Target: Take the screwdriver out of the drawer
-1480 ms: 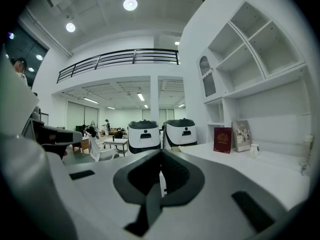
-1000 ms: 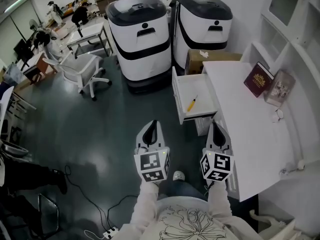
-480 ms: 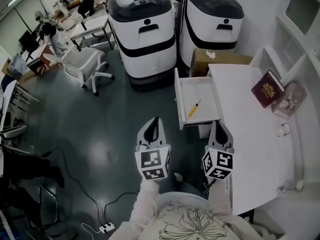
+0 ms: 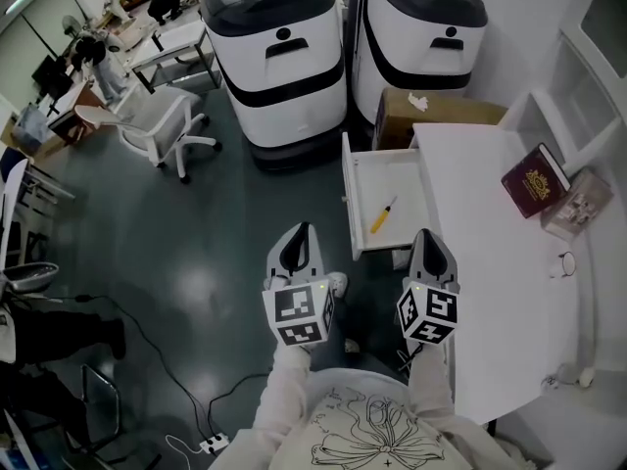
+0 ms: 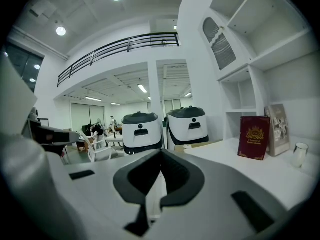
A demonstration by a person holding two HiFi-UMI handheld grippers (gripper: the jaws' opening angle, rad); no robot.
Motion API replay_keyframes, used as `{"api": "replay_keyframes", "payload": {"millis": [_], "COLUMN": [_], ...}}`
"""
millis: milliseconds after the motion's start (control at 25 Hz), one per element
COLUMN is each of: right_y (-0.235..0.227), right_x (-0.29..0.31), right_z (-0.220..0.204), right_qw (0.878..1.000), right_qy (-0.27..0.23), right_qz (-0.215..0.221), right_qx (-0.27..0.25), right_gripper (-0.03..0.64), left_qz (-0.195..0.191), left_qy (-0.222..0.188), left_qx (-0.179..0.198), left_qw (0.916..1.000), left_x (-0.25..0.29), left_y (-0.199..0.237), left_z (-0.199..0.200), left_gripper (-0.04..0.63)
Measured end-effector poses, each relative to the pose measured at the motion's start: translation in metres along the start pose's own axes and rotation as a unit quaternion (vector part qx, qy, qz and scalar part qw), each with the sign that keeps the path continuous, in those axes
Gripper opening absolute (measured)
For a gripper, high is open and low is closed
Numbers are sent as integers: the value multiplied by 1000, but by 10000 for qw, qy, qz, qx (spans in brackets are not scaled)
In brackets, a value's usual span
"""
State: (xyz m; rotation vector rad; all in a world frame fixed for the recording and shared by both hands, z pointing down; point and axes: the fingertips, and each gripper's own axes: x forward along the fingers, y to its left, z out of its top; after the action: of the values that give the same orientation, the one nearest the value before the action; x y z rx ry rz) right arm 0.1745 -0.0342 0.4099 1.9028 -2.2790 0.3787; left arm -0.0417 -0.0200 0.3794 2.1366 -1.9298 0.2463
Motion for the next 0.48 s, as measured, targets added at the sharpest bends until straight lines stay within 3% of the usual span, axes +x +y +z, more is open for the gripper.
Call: {"api": "replay_keyframes", "payload": {"millis": [480], "right_y": [-4], "right_x": [118], "right_z": [25], "right_qw": [9991], "right_qy": [166], "right_qz": [-372], "right_qx": [80], "right_gripper": [-2], "left_qz": [-468], "left_qy": [194], "left_qx": [128], "left_qw": [9986], "left_x": [130], "left_y": [24], "left_z": [31], "left_gripper": [6]}}
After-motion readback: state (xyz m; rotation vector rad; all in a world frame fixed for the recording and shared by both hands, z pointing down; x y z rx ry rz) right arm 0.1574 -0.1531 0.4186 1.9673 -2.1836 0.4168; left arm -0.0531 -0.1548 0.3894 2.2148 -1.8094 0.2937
